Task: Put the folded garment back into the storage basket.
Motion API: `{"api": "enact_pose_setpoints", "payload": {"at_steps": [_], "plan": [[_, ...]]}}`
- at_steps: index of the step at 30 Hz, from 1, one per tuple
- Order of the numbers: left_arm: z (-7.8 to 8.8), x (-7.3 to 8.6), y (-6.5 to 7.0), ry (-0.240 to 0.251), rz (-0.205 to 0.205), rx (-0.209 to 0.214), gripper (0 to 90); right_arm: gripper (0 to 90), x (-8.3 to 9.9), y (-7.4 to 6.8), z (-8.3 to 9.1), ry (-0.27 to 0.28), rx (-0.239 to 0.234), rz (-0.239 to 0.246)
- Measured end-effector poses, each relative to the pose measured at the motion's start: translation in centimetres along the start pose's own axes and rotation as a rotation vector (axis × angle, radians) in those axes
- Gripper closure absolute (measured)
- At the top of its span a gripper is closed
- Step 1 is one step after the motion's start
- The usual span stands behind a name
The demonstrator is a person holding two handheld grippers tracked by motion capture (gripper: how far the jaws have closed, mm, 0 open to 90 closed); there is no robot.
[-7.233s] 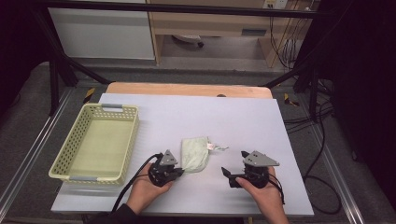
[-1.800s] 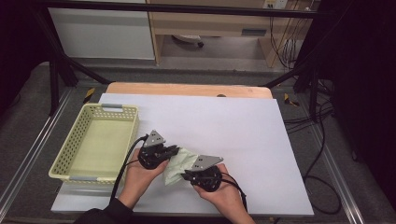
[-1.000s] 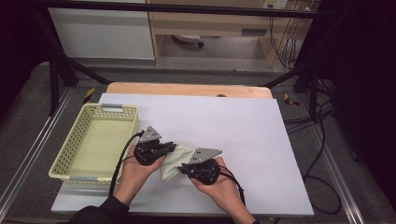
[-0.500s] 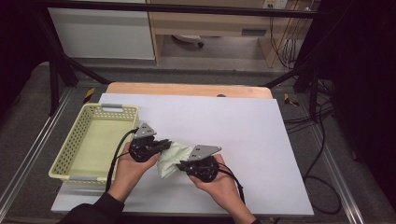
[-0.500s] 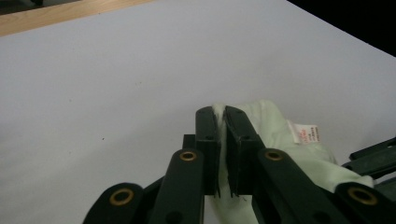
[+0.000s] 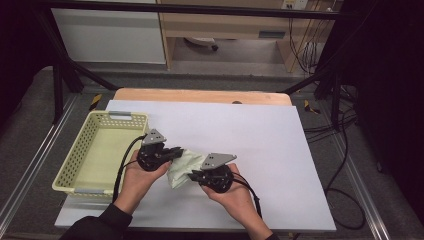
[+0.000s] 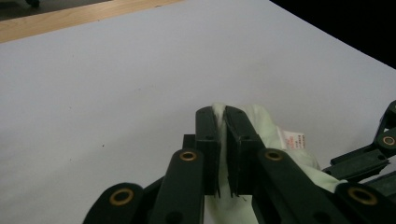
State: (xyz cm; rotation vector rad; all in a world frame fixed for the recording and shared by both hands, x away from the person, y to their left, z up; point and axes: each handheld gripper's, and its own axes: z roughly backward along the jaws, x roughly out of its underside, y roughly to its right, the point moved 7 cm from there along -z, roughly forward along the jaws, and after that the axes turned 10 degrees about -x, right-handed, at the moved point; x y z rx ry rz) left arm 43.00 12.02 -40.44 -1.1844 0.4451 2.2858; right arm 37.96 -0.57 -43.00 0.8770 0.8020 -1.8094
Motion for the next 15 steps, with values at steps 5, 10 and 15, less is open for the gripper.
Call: {"api": "enact_pose_setpoints", "payload": {"at_steps": [5,10,15], "plan": [[0.2,-0.2,-0.3,-0.006,-0.020,-0.005,84.6,85.9,-0.4,-0.3,-0.4,0.000,-0.009,0.006],[0.4,-0.6,-0.5,0.002,-0.009,-0.003,84.6,85.9,-0.9,-0.6,-1.1,-0.002,-0.021,0.006],[0.9,-1.2,-0.9,0.004,-0.022,-0.009,84.6,85.9,-1.5,-0.8,-1.5,-0.004,-0.026,0.013]]}}
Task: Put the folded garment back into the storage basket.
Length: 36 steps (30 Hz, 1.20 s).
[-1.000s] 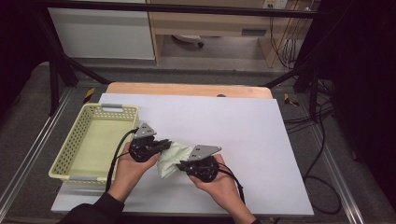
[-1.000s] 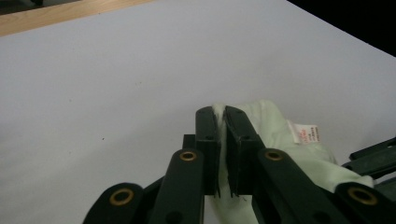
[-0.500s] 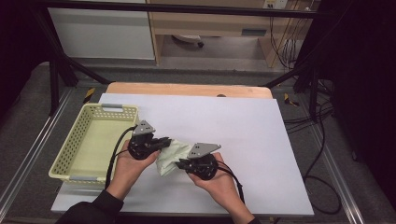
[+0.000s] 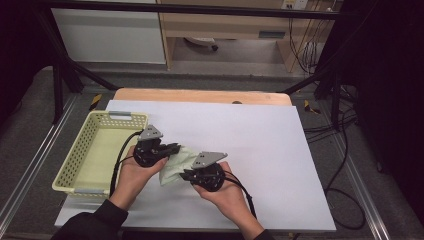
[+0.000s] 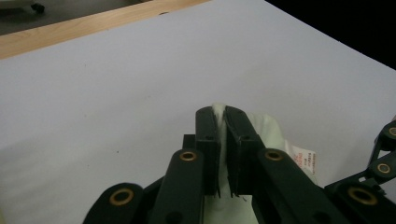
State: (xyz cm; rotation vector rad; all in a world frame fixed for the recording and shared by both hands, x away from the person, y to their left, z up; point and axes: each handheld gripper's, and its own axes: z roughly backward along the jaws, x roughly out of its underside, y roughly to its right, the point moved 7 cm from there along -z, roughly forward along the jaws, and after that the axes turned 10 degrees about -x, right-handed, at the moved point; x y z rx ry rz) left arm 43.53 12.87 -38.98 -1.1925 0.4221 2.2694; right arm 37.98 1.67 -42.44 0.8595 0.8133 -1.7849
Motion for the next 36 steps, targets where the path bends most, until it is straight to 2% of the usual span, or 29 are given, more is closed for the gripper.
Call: {"api": "enact_pose_setpoints", "payload": {"at_steps": [7,17,31,36], "plan": [[0.6,-1.1,-1.1,0.005,-0.001,-0.016,84.7,85.9,-1.3,0.2,-0.7,0.010,-0.006,-0.004],[1.4,-2.2,-2.6,0.020,0.010,-0.040,84.7,85.9,-3.5,0.3,-1.4,0.016,-0.014,0.024],[2.4,-2.7,-4.3,0.031,0.019,-0.069,84.7,85.9,-5.4,0.4,-2.1,0.033,-0.019,0.040],[2.6,-3.0,-4.5,0.033,0.025,-0.065,84.7,85.9,-6.0,0.4,-2.2,0.041,-0.021,0.043]]}}
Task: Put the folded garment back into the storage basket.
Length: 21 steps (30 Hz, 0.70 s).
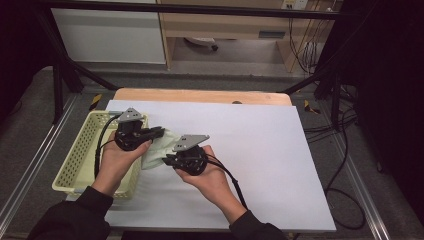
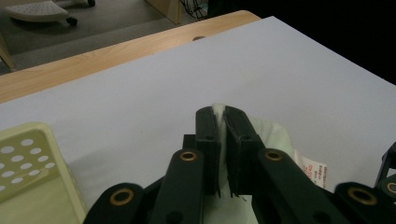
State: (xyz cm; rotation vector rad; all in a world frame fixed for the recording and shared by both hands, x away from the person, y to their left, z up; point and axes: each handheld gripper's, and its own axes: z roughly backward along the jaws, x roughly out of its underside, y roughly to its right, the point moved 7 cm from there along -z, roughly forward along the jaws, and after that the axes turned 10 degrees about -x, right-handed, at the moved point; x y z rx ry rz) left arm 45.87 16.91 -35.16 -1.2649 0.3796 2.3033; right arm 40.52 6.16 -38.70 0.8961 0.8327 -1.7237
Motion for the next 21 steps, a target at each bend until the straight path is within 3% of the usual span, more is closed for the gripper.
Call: {"api": "enact_pose_setpoints", "payload": {"at_steps": [21], "plan": [[0.7,-0.6,-1.2,-0.004,-0.006,-0.019,84.7,85.9,-1.7,-0.3,-0.7,0.016,-0.009,0.012]]}}
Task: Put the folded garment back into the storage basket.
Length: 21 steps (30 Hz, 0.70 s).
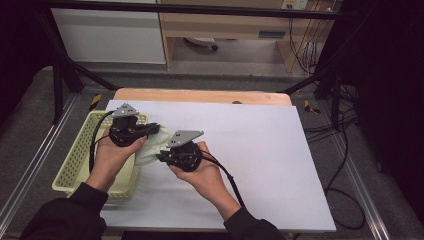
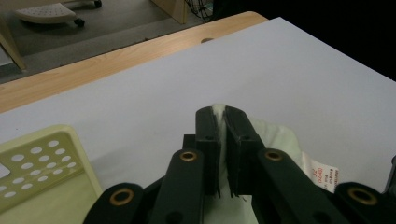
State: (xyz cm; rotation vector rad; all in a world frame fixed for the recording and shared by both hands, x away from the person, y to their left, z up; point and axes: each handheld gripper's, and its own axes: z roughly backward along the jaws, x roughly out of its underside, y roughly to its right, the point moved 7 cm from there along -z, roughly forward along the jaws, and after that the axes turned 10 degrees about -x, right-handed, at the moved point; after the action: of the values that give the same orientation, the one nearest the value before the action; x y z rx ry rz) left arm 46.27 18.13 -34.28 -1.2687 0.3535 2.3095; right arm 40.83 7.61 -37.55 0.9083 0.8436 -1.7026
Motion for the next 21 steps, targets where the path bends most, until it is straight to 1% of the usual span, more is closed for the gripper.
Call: {"api": "enact_pose_setpoints", "payload": {"at_steps": [8,13,17,21], "plan": [[0.4,0.3,-0.6,-0.005,0.003,-0.005,84.7,85.9,-0.3,-0.4,-0.8,-0.001,-0.014,0.005],[0.7,0.4,-1.1,0.003,0.009,-0.007,84.7,86.0,-0.6,-0.5,-1.3,-0.004,-0.017,0.010],[0.9,0.6,-1.3,0.001,0.018,-0.001,84.7,86.0,-0.9,-0.5,-1.6,-0.006,-0.017,0.010],[1.2,0.4,-1.5,0.008,0.018,-0.001,84.7,86.0,-1.3,-0.8,-1.9,-0.005,-0.021,0.015]]}}
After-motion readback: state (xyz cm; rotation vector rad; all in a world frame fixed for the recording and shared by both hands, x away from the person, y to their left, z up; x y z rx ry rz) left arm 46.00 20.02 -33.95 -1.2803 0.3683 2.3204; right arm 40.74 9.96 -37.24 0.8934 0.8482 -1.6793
